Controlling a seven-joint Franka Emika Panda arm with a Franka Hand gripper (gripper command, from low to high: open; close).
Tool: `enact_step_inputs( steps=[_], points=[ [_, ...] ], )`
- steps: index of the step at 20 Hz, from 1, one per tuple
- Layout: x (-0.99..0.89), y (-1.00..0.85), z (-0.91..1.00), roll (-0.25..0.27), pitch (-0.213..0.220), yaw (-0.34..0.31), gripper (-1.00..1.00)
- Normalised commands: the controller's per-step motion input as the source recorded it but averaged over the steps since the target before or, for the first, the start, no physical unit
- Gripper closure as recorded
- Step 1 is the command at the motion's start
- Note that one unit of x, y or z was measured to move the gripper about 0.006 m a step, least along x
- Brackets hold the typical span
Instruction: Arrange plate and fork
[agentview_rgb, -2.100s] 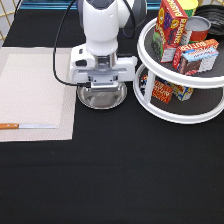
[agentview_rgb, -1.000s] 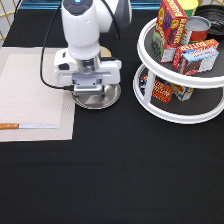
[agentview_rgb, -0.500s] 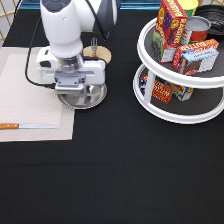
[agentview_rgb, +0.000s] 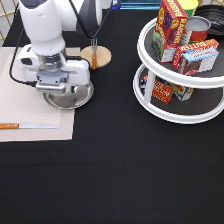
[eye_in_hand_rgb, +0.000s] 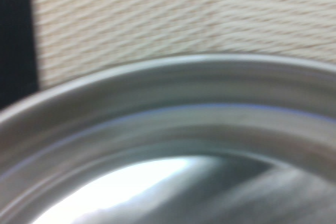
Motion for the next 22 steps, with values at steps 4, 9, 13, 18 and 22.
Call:
enact_step_inputs(
  steps=[4, 9, 13, 18, 22],
  points=[
    [0.39, -0.8, 0.11, 0.058, 0.073, 0.029, -1.0],
    [0.39, -0.77, 0.1, 0.054, 0.095, 0.039, -1.0],
    [0.31, -0.58, 0.29, 0.024, 0.146, 0.006, -1.0],
    [0.27, -0.72, 0.35, 0.035, 0.124, 0.021, -1.0],
    [0.3, -0.78, 0.23, 0.01, 0.11, 0.013, -1.0]
  ],
)
